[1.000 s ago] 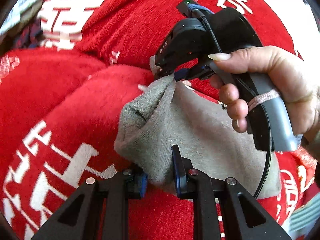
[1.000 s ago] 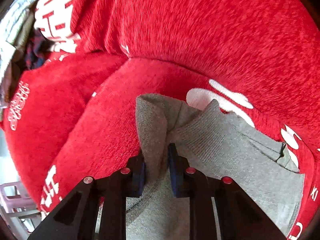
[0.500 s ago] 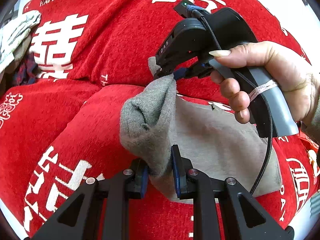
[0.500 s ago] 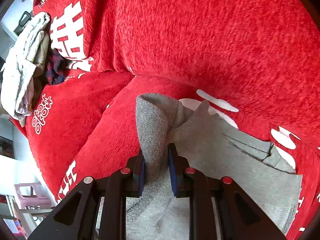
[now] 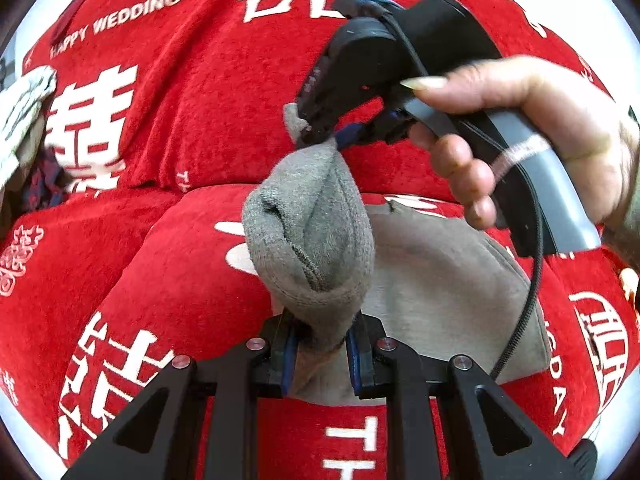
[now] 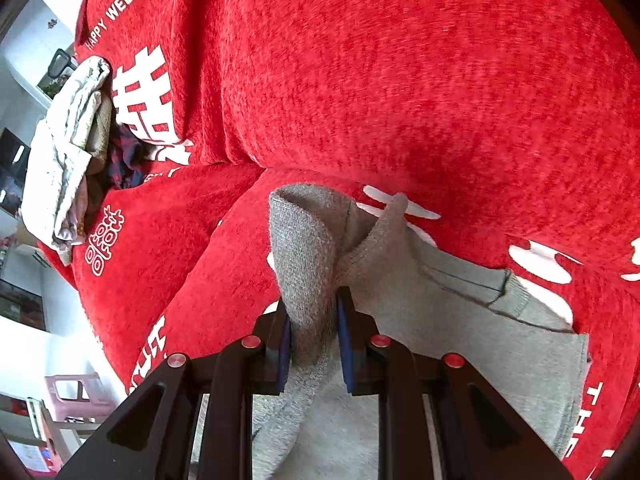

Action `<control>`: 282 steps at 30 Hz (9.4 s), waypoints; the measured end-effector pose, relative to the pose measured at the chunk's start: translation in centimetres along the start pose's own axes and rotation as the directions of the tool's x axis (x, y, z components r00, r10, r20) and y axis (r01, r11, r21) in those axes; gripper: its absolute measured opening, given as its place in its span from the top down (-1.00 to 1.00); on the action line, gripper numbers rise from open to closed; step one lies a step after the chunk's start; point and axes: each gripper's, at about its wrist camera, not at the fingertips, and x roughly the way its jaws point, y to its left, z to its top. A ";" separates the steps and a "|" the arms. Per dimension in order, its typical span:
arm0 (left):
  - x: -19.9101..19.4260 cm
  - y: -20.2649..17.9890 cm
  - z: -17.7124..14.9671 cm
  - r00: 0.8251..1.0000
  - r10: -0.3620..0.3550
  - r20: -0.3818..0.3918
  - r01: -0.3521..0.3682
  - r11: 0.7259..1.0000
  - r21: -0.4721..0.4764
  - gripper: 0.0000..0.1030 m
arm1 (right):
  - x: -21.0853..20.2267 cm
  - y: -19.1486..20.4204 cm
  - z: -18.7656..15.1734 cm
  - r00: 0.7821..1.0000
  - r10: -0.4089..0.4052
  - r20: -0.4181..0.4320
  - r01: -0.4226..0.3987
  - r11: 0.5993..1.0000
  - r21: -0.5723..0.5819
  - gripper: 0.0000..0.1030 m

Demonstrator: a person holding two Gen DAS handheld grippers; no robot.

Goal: Fold small clothes

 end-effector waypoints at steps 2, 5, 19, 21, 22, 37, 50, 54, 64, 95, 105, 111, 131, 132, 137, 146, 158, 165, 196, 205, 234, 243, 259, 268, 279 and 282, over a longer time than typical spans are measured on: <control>-0.2 -1.3 0.1 1.000 0.012 0.004 -0.012 0.999 0.035 0.57 | -0.7 -0.5 -0.2 1.000 0.009 0.005 -0.009 1.000 -0.008 0.58; -0.4 -3.2 0.2 1.000 0.015 0.004 -0.015 0.997 0.079 0.57 | -1.7 -1.5 -0.6 1.000 0.022 0.015 -0.021 1.000 -0.019 0.58; 0.8 -11.9 -0.2 1.000 -0.001 -0.024 0.007 0.969 0.245 0.57 | -5.5 -10.5 -4.3 0.993 0.085 0.076 -0.090 0.994 0.060 0.58; 1.0 -13.2 -0.4 0.999 -0.003 -0.033 0.012 0.964 0.264 0.57 | -5.7 -11.4 -4.8 0.992 0.092 0.084 -0.097 0.993 0.067 0.58; 1.1 -13.8 -0.4 0.999 -0.005 -0.035 0.014 0.961 0.274 0.57 | -5.9 -12.2 -5.3 0.991 0.099 0.092 -0.105 0.992 0.072 0.58; 3.0 -20.8 -2.9 0.995 0.006 -0.096 0.034 0.911 0.411 0.57 | -7.2 -20.6 -10.7 0.968 0.161 0.190 -0.194 0.966 0.171 0.58; 4.9 -24.6 -5.1 0.991 0.067 -0.116 0.002 0.859 0.511 0.57 | -5.8 -26.6 -14.9 0.946 0.191 0.264 -0.267 0.917 0.296 0.79; 5.6 -25.1 -5.6 0.989 0.088 -0.120 -0.011 0.849 0.528 0.57 | -5.6 -26.8 -15.1 0.947 0.182 0.264 -0.259 0.920 0.295 0.81; 4.5 -27.0 -5.7 0.992 0.021 -0.124 0.051 0.833 0.552 0.81 | -8.1 -26.8 -14.9 0.926 0.183 0.331 -0.279 0.922 0.268 0.85; 5.9 -8.9 0.2 0.909 -0.289 -0.300 0.286 0.957 -0.054 0.89 | -7.8 -21.7 -24.2 0.951 0.052 0.304 -0.148 0.942 0.301 0.77; 5.6 -6.7 1.3 0.929 -0.188 -0.319 0.178 0.982 -0.060 0.88 | -10.5 -20.1 -25.9 0.939 -0.027 0.342 -0.084 0.949 0.305 0.15; 1.3 -2.3 1.5 0.813 -0.580 -0.044 0.542 0.783 -0.306 0.44 | -12.8 -18.6 -28.7 0.914 -0.024 0.404 -0.112 0.944 0.310 0.14; 10.4 -3.0 3.3 0.924 -0.241 -0.298 0.199 0.966 -0.165 -0.97 | -12.1 -18.0 -27.7 0.928 -0.128 0.350 -0.004 0.936 0.352 -0.04; 10.5 -3.4 3.5 0.926 -0.228 -0.300 0.189 0.970 -0.153 -0.97 | -12.3 -17.7 -27.3 0.920 -0.136 0.367 0.003 0.940 0.341 -0.04; 11.7 -5.8 3.7 0.940 -0.143 -0.309 0.133 0.990 -0.052 -0.97 | -11.5 -15.0 -23.8 0.912 -0.082 0.402 0.000 0.980 0.200 -0.04; 12.3 -7.4 3.4 0.957 -0.075 -0.280 0.093 0.994 0.053 -0.97 | -7.9 -17.7 -22.1 0.942 -0.201 0.268 0.133 0.959 0.249 -0.07; 14.0 -7.2 3.5 0.894 -0.251 -0.372 0.262 0.965 -0.022 -0.97 | -10.9 -22.2 -26.3 0.946 -0.139 0.292 0.012 0.918 0.397 -0.37; 17.2 -7.1 3.2 0.805 -0.394 -0.444 0.353 0.919 -0.175 -0.83 | -6.0 -22.5 -23.8 0.971 0.013 0.238 -0.121 0.887 0.446 -0.36; 7.6 -6.3 2.2 0.929 -0.249 -0.272 0.273 0.961 0.052 0.07 | -9.6 -8.4 -23.3 0.920 -0.224 0.322 0.183 0.971 0.154 0.32; 4.0 -3.6 -0.9 0.939 -0.236 -0.249 0.252 0.967 0.035 0.07 | -9.5 -4.2 -26.0 0.917 -0.216 0.336 0.187 0.976 0.115 0.32; -1.6 -1.2 -7.3 0.956 -0.217 -0.199 0.230 0.972 0.045 0.07 | -9.3 1.8 -32.6 0.904 -0.213 0.369 0.204 0.977 0.065 0.32; -0.6 0.7 -10.1 0.951 -0.218 -0.221 0.221 0.975 -0.013 -0.44 | -7.1 0.7 -34.3 0.920 -0.214 0.327 0.202 0.977 0.070 0.24; 3.7 2.2 -4.1 0.965 0.011 -0.263 0.002 0.999 0.047 -0.57 | -8.8 -2.0 -29.5 0.936 -0.054 0.349 0.039 0.998 0.049 0.05; 5.7 2.1 -4.0 0.954 0.004 -0.300 0.009 0.999 0.043 -0.58 | -6.0 -6.4 -27.9 0.959 -0.084 0.271 0.042 0.987 0.156 0.05; -1.7 0.6 -7.5 0.980 0.013 -0.199 0.008 0.994 0.107 -0.58 | -11.0 3.9 -34.6 0.931 -0.020 0.365 0.076 0.987 -0.141 0.05; -2.4 0.7 -8.9 0.980 0.009 -0.197 0.012 0.995 0.103 -0.58 | -9.4 4.3 -36.2 0.945 -0.047 0.324 0.103 0.982 -0.156 0.05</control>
